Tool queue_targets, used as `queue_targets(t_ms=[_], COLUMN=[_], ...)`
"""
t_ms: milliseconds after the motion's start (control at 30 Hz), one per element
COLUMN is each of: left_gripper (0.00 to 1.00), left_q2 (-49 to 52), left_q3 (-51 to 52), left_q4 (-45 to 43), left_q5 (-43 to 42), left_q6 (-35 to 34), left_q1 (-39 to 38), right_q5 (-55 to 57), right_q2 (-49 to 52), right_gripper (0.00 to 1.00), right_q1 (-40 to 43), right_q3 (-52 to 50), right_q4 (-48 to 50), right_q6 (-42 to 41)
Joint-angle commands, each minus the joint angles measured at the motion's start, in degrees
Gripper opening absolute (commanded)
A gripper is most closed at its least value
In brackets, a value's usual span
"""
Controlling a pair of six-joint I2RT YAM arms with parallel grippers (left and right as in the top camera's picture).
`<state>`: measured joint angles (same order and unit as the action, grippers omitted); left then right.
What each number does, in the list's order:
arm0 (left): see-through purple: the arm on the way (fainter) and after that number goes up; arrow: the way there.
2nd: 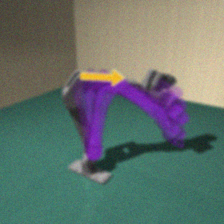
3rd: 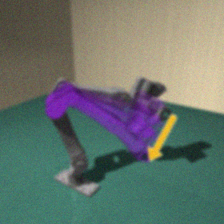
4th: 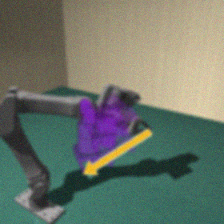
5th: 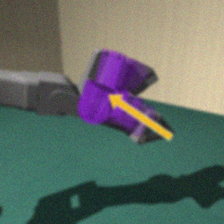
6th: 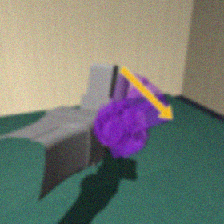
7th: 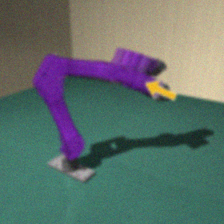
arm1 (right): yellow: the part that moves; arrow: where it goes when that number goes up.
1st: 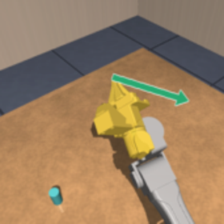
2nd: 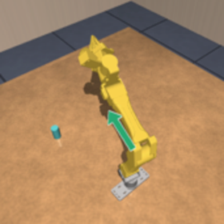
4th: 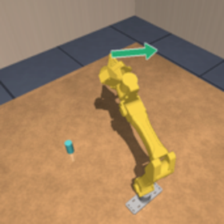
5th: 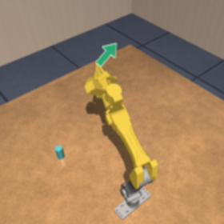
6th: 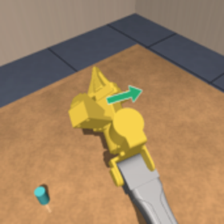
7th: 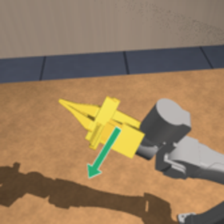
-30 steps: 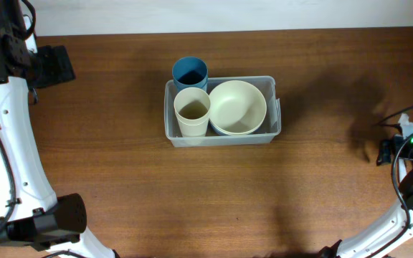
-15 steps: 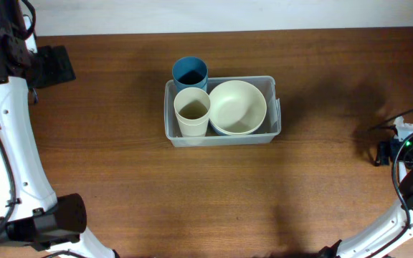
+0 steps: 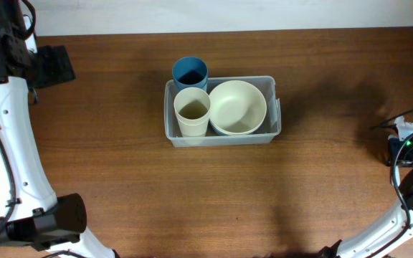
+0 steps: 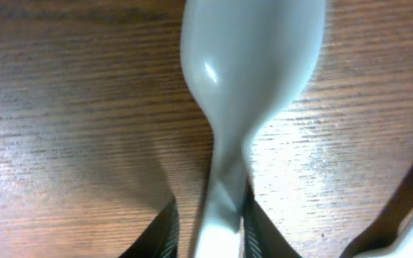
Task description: Pack container
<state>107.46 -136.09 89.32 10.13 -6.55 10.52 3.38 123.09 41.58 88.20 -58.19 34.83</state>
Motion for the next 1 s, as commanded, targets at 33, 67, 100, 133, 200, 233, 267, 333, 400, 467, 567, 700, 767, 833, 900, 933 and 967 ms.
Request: queue_targets(t_ms=[33,67,100,133,200,233,267,333,400,467,567,700,767,833,900,933,967], left_gripper=[1.0,1.0,1.0,1.0,1.0,1.0,1.0,1.0,1.0,1.0,1.0,1.0,1.0,1.0,1.0,1.0,1.0], left_q2=[-1.6,-1.6,-1.6,-1.6,-1.6,-1.6,-1.6,-1.6,-1.6,-1.6,-1.6,-1.6,-1.6,-1.6,-1.6,-1.6,-1.6], left_q3=[-0.7,-0.7,-0.7,-0.7,-0.7,-0.7,-0.7,-0.7,-0.7,-0.7,-0.7,-0.7,-0.7,-0.7,-0.7,-0.7,-0.7], left_q4=[-0.1,-0.1,-0.1,-0.2,-0.1,-0.1,-0.1,-0.1,-0.1,-0.1,-0.1,-0.1,-0.1,-0.1,-0.1,-0.1,-0.1], left_q5=[0.6,0.6,0.6,0.6,0.7,0.7,0.6,0.6,0.6,0.7,0.6,0.6,0.7,0.6,0.6,0.6,0.6], left_q6=[-0.5,-0.5,-0.5,-0.5,-0.5,-0.5,-0.5,-0.5,-0.5,-0.5,-0.5,-0.5,-0.5,-0.5,-0.5,-0.5,-0.5], left_q1=[0.1,0.1,0.1,0.1,0.1,0.1,0.1,0.1,0.1,0.1,0.1,0.1,0.1,0.1,0.1,0.1,0.1], right_q5=[-0.8,-0.9,-0.9,-0.9,-1.2,-1.6,-1.7,-1.9,-1.9,-1.9,-2.9,-9.0,-11.2,-12.8,-14.6,-15.4,-16.0], right_q2=[0.3,0.3,0.3,0.3,0.3,0.3,0.3,0.3,0.3,0.3,0.3,0.3,0.3,0.3,0.3,0.3,0.3], right_gripper=[0.04,0.04,0.04,0.04,0.04,0.04,0.04,0.04,0.04,0.04,0.04,0.04,0.04,0.04,0.04,0.04,0.04], right_q1=[-0.3,-0.4,-0.4,-0.5,-1.0,-1.4,-1.9,-3.2,-5.2,-7.5,-11.9,-19.7,-23.6,-28.9,-32.8,-34.3,-36.0], right_q3=[-0.8,-0.6,-0.2,0.2,2.2,3.3,4.8,7.8,12.0,16.3,23.9,33.3,35.8,37.0,36.9,36.9,36.9], right_q4=[0.0,0.2,0.2,0.1,-0.7,-1.4,-2.5,-5.0,-8.2,-11.7,-17.4,-24.9,-27.1,-28.6,-28.9,-28.9,-28.8], right_q6=[0.2,-1.2,-2.6,-3.5,-5.8,-5.8,-5.8,-5.8,-5.8,-7.1,-11.5,-16.2,-18.7,-22.5,-25.3,-26.0,-26.4])
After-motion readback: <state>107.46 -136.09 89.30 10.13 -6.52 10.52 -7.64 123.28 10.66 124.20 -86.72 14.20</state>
